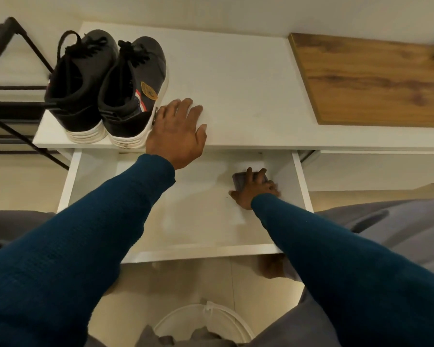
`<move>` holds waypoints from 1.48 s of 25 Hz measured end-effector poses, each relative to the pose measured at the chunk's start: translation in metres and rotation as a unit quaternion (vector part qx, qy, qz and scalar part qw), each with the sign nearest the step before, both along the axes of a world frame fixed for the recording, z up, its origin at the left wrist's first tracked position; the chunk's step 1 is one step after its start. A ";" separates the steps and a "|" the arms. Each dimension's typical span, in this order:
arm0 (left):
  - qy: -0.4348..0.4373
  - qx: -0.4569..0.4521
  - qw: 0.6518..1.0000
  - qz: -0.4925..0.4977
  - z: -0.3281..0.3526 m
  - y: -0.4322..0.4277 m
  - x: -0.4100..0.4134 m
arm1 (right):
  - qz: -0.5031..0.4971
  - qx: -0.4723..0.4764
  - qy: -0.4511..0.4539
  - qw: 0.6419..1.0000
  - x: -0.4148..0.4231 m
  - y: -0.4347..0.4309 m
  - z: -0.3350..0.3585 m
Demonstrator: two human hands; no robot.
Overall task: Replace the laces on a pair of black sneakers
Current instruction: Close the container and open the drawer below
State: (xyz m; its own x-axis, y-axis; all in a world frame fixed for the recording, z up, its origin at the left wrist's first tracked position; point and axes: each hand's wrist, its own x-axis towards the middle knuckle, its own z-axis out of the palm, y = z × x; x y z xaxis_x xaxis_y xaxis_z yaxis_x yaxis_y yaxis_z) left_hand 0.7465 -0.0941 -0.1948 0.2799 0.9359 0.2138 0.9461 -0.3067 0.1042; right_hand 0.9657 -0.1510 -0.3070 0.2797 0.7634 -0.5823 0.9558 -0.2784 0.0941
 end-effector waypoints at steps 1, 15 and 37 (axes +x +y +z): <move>-0.002 0.002 1.000 0.001 -0.002 0.000 0.000 | 0.008 -0.016 -0.009 1.000 0.002 0.002 -0.009; -0.001 0.002 1.000 0.001 0.002 0.000 0.000 | 0.103 -0.094 -0.115 0.984 -0.010 0.007 0.006; 0.079 -0.156 0.977 -0.123 0.051 -0.075 -0.070 | 0.339 0.294 0.066 0.891 -0.054 -0.049 0.111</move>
